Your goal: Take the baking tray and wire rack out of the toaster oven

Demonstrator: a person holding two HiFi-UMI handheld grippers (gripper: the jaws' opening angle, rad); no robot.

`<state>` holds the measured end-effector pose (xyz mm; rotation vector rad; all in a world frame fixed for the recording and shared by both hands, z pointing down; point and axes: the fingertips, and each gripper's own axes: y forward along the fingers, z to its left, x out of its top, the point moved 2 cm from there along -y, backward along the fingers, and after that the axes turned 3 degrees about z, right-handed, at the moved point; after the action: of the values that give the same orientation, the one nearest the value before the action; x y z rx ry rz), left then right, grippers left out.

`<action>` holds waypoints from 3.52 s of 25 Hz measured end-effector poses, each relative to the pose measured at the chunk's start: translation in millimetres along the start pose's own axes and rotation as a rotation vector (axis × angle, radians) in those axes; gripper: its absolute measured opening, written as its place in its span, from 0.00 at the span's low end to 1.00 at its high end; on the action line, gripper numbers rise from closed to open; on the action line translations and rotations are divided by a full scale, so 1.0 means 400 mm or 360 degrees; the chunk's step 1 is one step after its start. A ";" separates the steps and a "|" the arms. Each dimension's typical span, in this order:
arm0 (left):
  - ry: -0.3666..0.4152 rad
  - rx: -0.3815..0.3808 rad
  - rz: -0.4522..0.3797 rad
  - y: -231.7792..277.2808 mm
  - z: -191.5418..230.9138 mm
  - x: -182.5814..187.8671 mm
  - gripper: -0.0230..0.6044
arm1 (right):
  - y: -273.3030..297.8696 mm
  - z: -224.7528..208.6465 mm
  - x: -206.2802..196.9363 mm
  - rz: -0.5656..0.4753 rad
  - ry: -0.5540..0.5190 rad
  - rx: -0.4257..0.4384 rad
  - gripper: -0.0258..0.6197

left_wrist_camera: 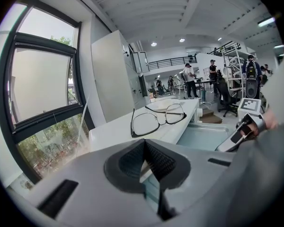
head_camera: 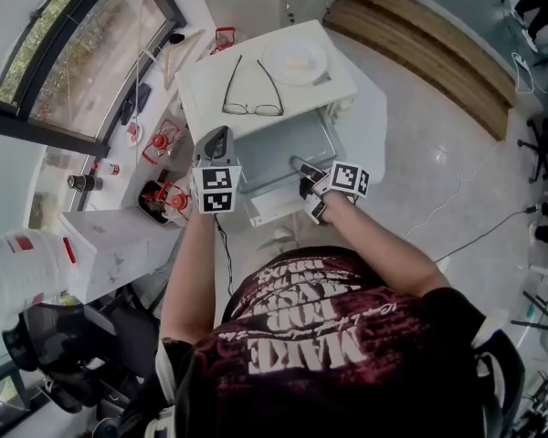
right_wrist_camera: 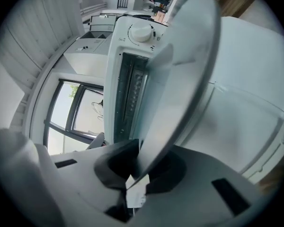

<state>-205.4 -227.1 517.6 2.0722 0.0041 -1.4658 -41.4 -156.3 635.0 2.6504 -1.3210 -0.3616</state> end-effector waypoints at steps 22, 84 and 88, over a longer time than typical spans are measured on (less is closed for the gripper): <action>0.0011 0.0050 -0.0010 0.006 0.000 0.003 0.04 | -0.283 -0.103 -0.041 0.0023 0.0191 -0.0146 0.09; -0.0692 0.0633 -0.0066 0.400 -0.476 0.416 0.04 | -0.318 -0.401 0.846 0.1396 -0.0405 -0.0229 0.09; -0.0724 0.0714 -0.0063 0.398 -0.470 0.409 0.04 | -0.271 -0.421 0.878 0.1473 -0.0451 -0.0225 0.08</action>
<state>72.6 -324.0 490.6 2.0165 -0.5063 -2.0812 293.0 -367.2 719.2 1.6442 -2.2918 -0.6472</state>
